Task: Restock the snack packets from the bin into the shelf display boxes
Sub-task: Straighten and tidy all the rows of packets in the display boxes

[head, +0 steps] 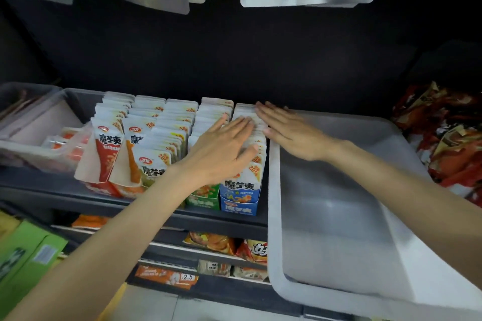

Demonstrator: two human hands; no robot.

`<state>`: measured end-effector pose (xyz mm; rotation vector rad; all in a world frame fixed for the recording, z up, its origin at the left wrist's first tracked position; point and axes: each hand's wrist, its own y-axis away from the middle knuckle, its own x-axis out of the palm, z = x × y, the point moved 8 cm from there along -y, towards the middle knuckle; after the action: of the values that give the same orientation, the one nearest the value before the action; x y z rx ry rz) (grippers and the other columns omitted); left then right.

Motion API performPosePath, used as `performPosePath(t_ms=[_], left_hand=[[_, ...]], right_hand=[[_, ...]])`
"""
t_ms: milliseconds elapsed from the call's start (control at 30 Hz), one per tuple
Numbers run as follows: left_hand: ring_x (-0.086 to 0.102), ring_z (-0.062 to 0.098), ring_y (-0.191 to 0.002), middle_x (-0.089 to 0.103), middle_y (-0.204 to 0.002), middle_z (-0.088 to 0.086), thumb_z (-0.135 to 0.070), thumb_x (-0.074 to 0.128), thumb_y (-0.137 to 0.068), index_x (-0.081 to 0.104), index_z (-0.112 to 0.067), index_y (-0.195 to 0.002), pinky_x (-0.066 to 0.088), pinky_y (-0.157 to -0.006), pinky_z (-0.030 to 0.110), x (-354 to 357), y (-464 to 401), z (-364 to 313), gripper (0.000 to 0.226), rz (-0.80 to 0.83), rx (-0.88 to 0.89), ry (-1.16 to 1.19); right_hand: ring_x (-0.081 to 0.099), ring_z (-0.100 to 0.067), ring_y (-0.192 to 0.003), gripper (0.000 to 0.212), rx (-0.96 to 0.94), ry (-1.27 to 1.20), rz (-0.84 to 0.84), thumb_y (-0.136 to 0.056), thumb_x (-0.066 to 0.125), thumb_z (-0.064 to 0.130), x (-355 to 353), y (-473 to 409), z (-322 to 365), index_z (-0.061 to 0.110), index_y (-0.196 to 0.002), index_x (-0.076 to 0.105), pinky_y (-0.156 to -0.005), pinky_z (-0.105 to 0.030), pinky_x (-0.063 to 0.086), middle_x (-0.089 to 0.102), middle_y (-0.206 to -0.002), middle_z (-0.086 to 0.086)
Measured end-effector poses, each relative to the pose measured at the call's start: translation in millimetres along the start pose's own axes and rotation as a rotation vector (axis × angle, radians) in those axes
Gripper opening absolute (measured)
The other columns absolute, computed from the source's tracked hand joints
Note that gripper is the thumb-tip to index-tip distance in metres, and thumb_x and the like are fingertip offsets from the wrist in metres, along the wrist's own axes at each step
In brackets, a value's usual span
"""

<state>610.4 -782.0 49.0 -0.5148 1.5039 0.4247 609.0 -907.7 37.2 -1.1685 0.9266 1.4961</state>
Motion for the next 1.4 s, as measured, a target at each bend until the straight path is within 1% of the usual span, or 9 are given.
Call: performPosePath(t_ms=[433,567,700,833,933,1000,1133,1267,1400], left_hand=[[-0.007,0.007,-0.145,-0.003,-0.16,0.002,-0.043,0.012,-0.102,-0.001,-0.013,-0.151,-0.01,-0.117,0.03,13,-15,8,0.059,0.024,-0.026,0.018],[0.006,-0.001,-0.14,0.019,-0.156,-0.002,-0.044,0.013,-0.101,0.021,-0.017,-0.149,-0.009,-0.115,0.02,-20,15,11,0.055,-0.361,-0.051,0.18],[0.024,-0.001,-0.138,0.033,-0.147,-0.011,-0.036,0.029,-0.098,0.035,-0.019,-0.144,0.011,-0.113,0.011,-15,75,13,0.05,-0.695,-0.259,0.672],[0.003,-0.009,-0.141,0.007,-0.158,-0.011,-0.02,0.044,-0.099,0.006,-0.03,-0.147,0.007,-0.112,0.008,27,69,-18,0.062,-0.544,-0.236,0.962],[-0.004,-0.005,-0.141,-0.007,-0.157,-0.01,-0.006,0.048,-0.096,-0.004,-0.027,-0.146,0.011,-0.109,0.004,34,56,-16,0.075,-0.529,-0.26,0.895],[-0.002,0.0,-0.143,-0.011,-0.156,-0.011,-0.002,0.05,-0.095,-0.009,-0.028,-0.145,0.02,-0.108,0.006,39,49,-14,0.082,-0.515,-0.254,0.855],[-0.002,0.005,-0.145,-0.018,-0.153,-0.019,0.005,0.056,-0.089,-0.017,-0.035,-0.142,0.039,-0.108,0.036,40,40,-19,0.099,-0.444,-0.182,0.886],[-0.003,0.005,-0.145,-0.014,-0.156,-0.016,0.006,0.058,-0.087,-0.017,-0.038,-0.141,0.039,-0.108,0.042,40,42,-18,0.103,-0.45,-0.166,0.908],[0.0,0.008,-0.146,-0.007,-0.158,-0.009,0.006,0.062,-0.084,-0.009,-0.034,-0.146,0.039,-0.106,0.021,33,51,-20,0.103,-0.573,-0.165,0.791]], right_hand=[[-0.014,0.001,-0.141,0.059,0.0,0.053,-0.034,-0.1,0.016,0.043,-14,20,6,0.018,-0.151,-0.002,-0.116,-0.023,-0.011,-0.007,-0.159,0.006],[-0.017,-0.003,-0.143,0.077,0.001,0.001,-0.002,-0.09,0.016,0.062,-8,43,30,0.021,-0.151,-0.006,-0.117,-0.024,-0.011,-0.013,-0.158,0.003],[-0.025,-0.003,-0.14,0.094,0.066,-0.143,0.067,-0.08,0.028,0.072,5,56,52,0.027,-0.149,-0.015,-0.115,-0.023,-0.008,-0.028,-0.154,0.008],[-0.017,-0.004,-0.142,0.091,0.166,-0.319,0.029,-0.091,0.045,0.054,23,49,51,0.021,-0.149,-0.017,-0.115,-0.022,0.001,-0.025,-0.155,0.005],[-0.002,-0.004,-0.144,0.079,0.199,-0.382,0.012,-0.098,0.044,0.039,29,44,44,0.016,-0.151,-0.011,-0.11,-0.013,0.003,-0.011,-0.159,0.005],[-0.009,-0.006,-0.145,0.084,0.185,-0.33,0.003,-0.097,0.048,0.036,32,43,45,0.014,-0.151,-0.012,-0.118,-0.025,0.001,-0.011,-0.16,0.003],[-0.006,-0.009,-0.146,0.1,0.195,-0.375,-0.024,-0.09,0.062,0.028,35,42,46,0.016,-0.149,-0.017,-0.12,-0.04,0.013,-0.007,-0.16,0.005],[-0.006,-0.009,-0.146,0.097,0.239,-0.419,-0.007,-0.091,0.059,0.019,35,44,51,0.02,-0.147,-0.02,-0.12,-0.041,0.012,-0.011,-0.159,0.007],[0.016,0.007,-0.138,0.091,0.246,-0.59,-0.085,-0.085,0.06,0.002,22,44,63,0.045,-0.137,-0.002,-0.114,-0.025,0.027,0.019,-0.149,0.019]])
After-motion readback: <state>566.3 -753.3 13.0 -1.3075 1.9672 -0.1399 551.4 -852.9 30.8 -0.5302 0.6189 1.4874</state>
